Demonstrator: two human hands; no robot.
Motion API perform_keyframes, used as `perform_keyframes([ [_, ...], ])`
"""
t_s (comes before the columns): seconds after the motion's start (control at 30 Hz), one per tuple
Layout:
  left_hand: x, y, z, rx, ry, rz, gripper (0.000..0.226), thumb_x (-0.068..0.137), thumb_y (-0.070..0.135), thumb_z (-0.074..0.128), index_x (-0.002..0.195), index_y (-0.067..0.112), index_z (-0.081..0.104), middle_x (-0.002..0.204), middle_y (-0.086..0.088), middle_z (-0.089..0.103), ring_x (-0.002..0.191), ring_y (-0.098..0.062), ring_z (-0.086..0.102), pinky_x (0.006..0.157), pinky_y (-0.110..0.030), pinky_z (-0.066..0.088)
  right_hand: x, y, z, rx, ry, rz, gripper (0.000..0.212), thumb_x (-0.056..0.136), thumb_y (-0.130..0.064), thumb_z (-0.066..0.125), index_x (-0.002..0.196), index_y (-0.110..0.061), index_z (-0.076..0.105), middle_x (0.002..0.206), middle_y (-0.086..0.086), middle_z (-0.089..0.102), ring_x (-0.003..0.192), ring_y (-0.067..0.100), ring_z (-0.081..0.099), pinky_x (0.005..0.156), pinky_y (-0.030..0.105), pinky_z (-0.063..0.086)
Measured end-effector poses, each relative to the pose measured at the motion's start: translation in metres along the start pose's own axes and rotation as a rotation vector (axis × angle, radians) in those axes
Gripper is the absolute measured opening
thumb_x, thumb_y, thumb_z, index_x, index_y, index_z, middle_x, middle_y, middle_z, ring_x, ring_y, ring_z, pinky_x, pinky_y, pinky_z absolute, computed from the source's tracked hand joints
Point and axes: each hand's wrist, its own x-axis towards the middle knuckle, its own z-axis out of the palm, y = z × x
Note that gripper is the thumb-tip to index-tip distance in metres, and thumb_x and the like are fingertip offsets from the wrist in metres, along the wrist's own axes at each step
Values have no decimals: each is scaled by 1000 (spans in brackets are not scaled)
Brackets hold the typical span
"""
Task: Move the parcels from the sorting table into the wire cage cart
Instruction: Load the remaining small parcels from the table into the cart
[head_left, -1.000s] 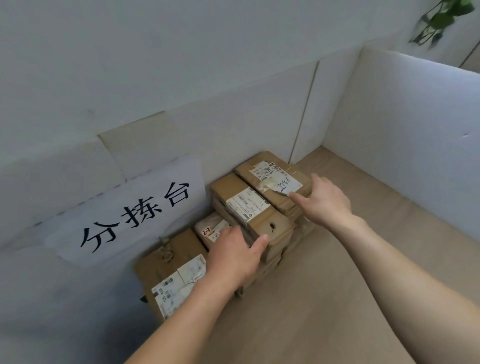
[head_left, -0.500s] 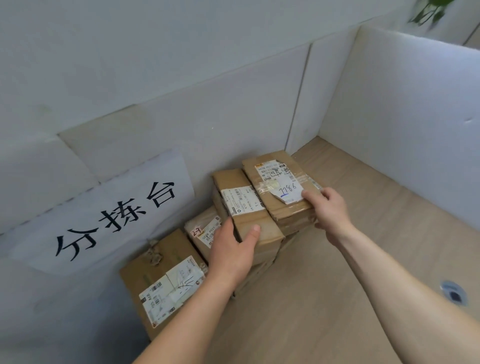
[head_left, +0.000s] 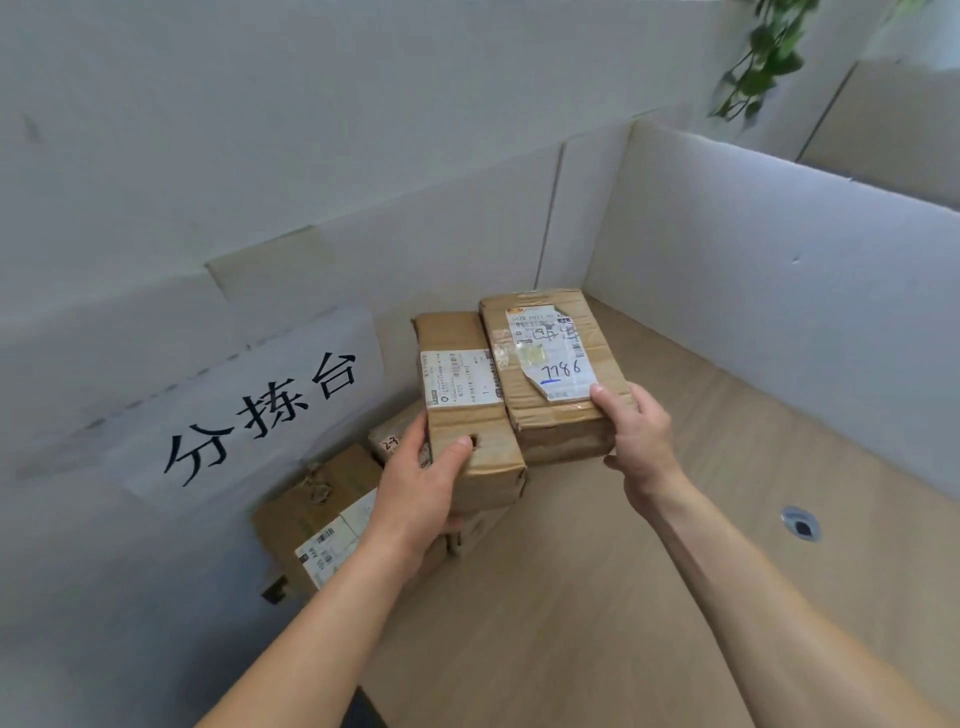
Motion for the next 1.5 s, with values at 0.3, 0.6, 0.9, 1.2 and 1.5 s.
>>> perform_keyframes([
  [0.3, -81, 14, -64, -122, -26, 103, 40, 96, 28, 64, 131, 45, 57, 114, 14, 70, 93, -10, 72, 64, -39, 62, -105, -38, 18, 96, -100, -49, 47, 76, -47, 69, 118, -28, 62, 106, 0, 73, 84, 12, 68, 61, 32, 54],
  [0.6, -140, 7, -104, -189, 46, 143, 45, 90, 29, 70, 127, 51, 57, 114, 13, 71, 96, -18, 74, 66, -41, 60, -163, -39, 36, 200, -198, -42, 49, 72, -40, 74, 114, -17, 64, 103, 4, 76, 82, 11, 71, 57, 23, 53],
  [0.9, -212, -13, -120, -185, 305, 160, 45, 94, 23, 67, 132, 46, 56, 120, 11, 68, 96, -19, 73, 63, -38, 60, -180, -17, 39, 218, -312, -119, 62, 63, -37, 86, 117, -15, 67, 103, 8, 77, 96, 26, 75, 80, 40, 59],
  [1.2, -322, -49, -111, -146, 633, 104, 47, 95, 22, 65, 136, 42, 50, 124, 9, 65, 98, -21, 72, 65, -38, 61, -220, 4, 33, 170, -495, -105, 88, 56, -50, 87, 132, -25, 51, 130, 6, 65, 116, 26, 67, 97, 51, 55],
  [1.5, -443, -92, -121, -260, 916, 114, 42, 90, 23, 71, 119, 51, 60, 119, 8, 69, 98, -19, 73, 69, -54, 62, -301, 25, 47, 156, -718, -68, 46, 71, -34, 85, 112, -25, 66, 106, 2, 76, 101, 26, 73, 79, 38, 57],
])
